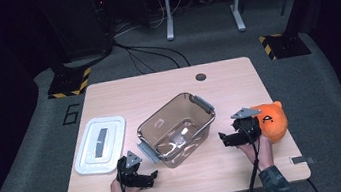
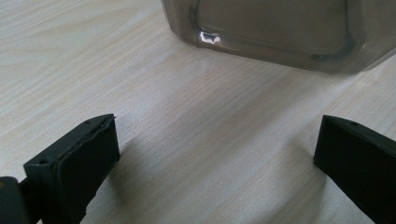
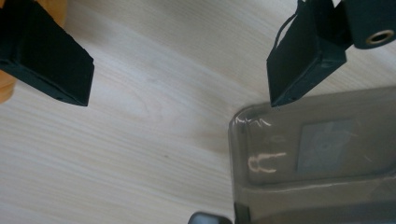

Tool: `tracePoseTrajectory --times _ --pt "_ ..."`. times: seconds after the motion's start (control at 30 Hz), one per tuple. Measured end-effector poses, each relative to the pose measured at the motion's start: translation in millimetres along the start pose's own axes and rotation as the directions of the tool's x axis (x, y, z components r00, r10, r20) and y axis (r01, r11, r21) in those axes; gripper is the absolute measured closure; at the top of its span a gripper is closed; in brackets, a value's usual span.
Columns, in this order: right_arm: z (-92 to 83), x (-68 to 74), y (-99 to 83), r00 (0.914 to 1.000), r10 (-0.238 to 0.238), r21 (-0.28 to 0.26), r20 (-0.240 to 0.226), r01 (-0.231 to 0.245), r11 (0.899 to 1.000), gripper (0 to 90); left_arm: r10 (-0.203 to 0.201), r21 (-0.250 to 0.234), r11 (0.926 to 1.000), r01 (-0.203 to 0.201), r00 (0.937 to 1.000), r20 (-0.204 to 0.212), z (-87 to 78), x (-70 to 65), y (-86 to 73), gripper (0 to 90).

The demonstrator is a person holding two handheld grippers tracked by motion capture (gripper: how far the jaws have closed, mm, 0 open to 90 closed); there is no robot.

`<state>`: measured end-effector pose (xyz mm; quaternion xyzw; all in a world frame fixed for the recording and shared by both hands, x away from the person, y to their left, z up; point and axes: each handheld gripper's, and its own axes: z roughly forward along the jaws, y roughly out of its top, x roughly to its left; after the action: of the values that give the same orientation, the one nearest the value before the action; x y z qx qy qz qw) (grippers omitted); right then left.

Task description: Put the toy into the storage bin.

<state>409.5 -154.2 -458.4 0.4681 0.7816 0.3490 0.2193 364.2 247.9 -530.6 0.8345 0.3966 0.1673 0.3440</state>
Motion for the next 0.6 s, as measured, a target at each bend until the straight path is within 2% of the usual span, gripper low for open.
tracePoseTrajectory --times 0.13,0.33,0.6 --pt "-5.9 -1.4 11.1 0.9996 -0.02 -0.009 0.022 0.02 1.0 6.9 0.001 0.0 1.0 -0.001 1.0 0.0 0.0 0.0 0.0 0.0" --pt "-13.6 -7.3 21.7 0.9988 -0.025 -0.013 0.043 0.025 1.0 7.1 0.0 -0.002 1.0 0.0 1.0 -0.003 0.1 -0.3 -0.1 0.0" --pt "-25.6 -26.3 33.6 0.9944 0.002 -0.007 0.105 -0.001 1.0 7.1 -0.003 -0.005 1.0 0.003 1.0 -0.003 0.3 -0.5 -0.1 0.0"
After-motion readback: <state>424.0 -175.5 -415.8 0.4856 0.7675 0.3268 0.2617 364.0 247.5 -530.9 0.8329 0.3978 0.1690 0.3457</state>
